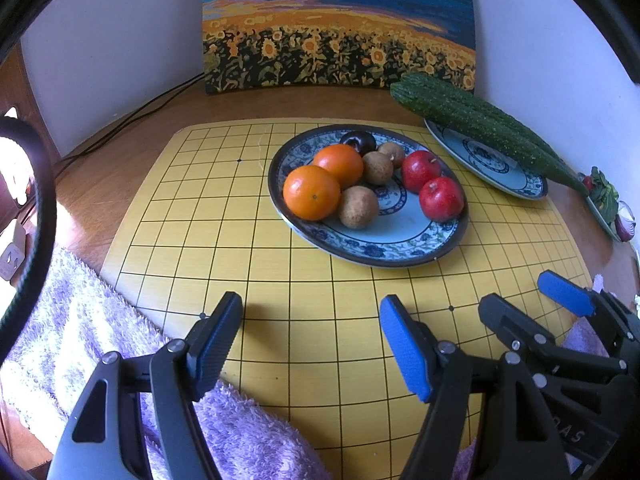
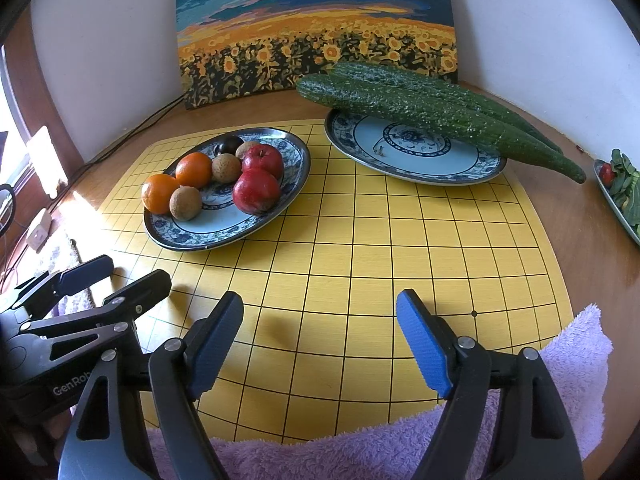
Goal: Organize fruits
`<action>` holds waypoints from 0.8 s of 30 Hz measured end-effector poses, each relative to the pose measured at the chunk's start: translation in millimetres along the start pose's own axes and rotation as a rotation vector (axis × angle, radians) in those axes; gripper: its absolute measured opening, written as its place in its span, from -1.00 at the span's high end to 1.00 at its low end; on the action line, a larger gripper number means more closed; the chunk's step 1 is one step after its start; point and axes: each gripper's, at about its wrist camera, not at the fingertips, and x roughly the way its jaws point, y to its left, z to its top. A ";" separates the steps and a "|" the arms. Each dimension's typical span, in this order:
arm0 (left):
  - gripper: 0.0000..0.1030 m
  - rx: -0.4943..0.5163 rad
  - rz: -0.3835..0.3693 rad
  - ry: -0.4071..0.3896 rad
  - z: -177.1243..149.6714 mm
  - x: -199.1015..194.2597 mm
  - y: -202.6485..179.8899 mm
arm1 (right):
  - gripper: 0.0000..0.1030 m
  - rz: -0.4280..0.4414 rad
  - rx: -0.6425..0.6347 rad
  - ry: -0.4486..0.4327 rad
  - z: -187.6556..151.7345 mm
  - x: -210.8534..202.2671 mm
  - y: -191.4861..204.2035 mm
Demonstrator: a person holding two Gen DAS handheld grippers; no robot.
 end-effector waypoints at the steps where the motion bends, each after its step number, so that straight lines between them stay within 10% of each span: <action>1: -0.45 0.000 0.000 0.000 -0.3 -0.1 0.1 | -0.57 0.000 0.000 0.000 0.0 0.0 0.0; 24: -0.44 -0.001 0.006 0.004 -0.7 3.1 0.8 | -0.59 -0.003 -0.003 0.001 0.2 0.2 0.6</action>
